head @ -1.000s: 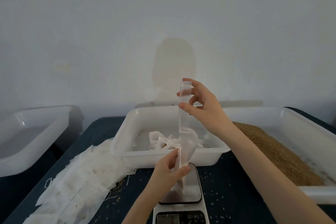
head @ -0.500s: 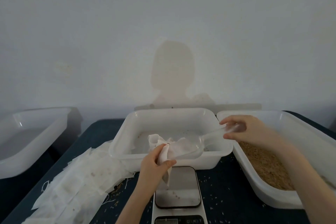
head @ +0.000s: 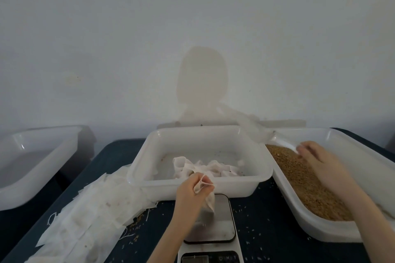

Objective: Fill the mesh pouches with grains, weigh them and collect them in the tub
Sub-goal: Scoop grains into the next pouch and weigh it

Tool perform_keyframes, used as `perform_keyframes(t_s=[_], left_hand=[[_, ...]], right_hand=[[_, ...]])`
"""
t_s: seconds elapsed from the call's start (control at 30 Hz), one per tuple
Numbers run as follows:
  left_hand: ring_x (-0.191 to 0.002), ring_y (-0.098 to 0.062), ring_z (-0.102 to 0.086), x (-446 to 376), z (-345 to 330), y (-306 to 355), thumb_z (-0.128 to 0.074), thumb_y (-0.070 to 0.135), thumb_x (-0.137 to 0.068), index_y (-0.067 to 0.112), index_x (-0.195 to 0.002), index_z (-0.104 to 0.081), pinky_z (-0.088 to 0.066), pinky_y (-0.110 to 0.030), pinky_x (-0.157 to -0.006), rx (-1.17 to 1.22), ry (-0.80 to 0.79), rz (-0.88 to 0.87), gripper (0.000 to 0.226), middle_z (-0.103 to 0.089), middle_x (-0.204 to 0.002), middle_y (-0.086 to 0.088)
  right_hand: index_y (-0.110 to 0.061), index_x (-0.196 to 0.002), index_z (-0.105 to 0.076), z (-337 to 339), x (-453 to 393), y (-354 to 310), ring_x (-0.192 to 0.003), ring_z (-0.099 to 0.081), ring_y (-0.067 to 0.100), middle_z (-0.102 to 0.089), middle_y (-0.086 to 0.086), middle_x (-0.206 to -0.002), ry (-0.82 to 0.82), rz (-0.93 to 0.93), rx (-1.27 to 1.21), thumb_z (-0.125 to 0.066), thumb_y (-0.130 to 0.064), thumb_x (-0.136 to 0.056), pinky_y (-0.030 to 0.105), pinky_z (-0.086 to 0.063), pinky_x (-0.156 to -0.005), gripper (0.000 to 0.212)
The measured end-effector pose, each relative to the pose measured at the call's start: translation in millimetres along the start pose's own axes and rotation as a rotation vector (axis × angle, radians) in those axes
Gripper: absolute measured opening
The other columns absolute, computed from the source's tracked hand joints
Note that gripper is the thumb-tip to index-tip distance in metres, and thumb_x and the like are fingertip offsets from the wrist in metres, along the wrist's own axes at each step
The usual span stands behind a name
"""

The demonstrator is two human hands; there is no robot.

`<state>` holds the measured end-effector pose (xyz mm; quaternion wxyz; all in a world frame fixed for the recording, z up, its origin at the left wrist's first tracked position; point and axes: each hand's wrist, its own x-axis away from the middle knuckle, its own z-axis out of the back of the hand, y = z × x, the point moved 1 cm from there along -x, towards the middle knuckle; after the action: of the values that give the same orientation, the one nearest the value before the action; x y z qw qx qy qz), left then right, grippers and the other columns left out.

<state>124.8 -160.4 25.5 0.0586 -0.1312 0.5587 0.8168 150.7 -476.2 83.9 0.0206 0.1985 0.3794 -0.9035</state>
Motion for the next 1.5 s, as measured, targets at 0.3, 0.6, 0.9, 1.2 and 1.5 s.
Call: perform_keyframes(t_s=[0.3,0.6,0.9,1.2,1.5], left_hand=[[-0.084,0.002,-0.042,7,12,-33,-0.054,0.027,-0.092,0.031,-0.085,-0.061,-0.03,-0.01,-0.07,-0.683,-0.084,-0.276,0.01,-0.055,-0.086,0.02],[-0.083,0.005,-0.049,8,6,-39,-0.05,0.031,-0.093,0.032,-0.1,-0.061,-0.033,-0.004,-0.072,-0.557,-0.24,-0.202,0.013,-0.056,-0.092,0.023],[-0.097,0.008,-0.058,17,27,-40,-0.058,0.036,-0.092,0.039,-0.107,-0.062,-0.046,-0.012,-0.082,-0.205,-0.246,-0.118,0.016,-0.065,-0.1,0.025],[-0.097,0.004,-0.062,26,53,-51,-0.051,0.018,-0.096,0.032,-0.105,-0.065,-0.049,-0.014,-0.083,0.02,-0.053,-0.034,0.021,-0.068,-0.101,0.024],[-0.07,-0.006,-0.061,32,53,-87,-0.045,0.011,-0.098,0.02,-0.084,-0.068,-0.048,-0.014,-0.062,0.069,0.23,0.115,0.029,-0.069,-0.078,0.002]], right_hand=[[-0.004,-0.105,-0.049,-11,5,24,-0.063,-0.056,0.024,-0.056,0.007,-0.079,0.047,-0.32,0.506,-0.025,-0.031,-0.104,0.034,-0.048,-0.055,0.035],[-0.009,-0.08,-0.043,-26,5,37,-0.051,-0.053,0.012,-0.055,0.0,-0.065,-0.091,-0.441,0.629,-0.031,-0.014,-0.102,0.023,-0.034,-0.041,0.025],[-0.017,-0.084,-0.057,-37,9,31,-0.072,-0.063,0.013,-0.064,-0.004,-0.079,-0.371,-0.357,0.86,-0.033,-0.027,-0.102,0.024,-0.045,-0.061,0.032],[-0.028,-0.087,-0.059,-38,19,-29,-0.066,-0.052,0.004,-0.056,-0.015,-0.081,-0.024,-0.009,0.587,-0.048,-0.039,-0.096,0.022,-0.036,-0.052,0.018],[-0.021,-0.073,-0.061,-130,70,-67,-0.041,-0.048,0.003,-0.053,-0.009,-0.052,0.007,0.379,0.222,-0.064,-0.023,-0.088,0.013,-0.039,-0.04,0.015]])
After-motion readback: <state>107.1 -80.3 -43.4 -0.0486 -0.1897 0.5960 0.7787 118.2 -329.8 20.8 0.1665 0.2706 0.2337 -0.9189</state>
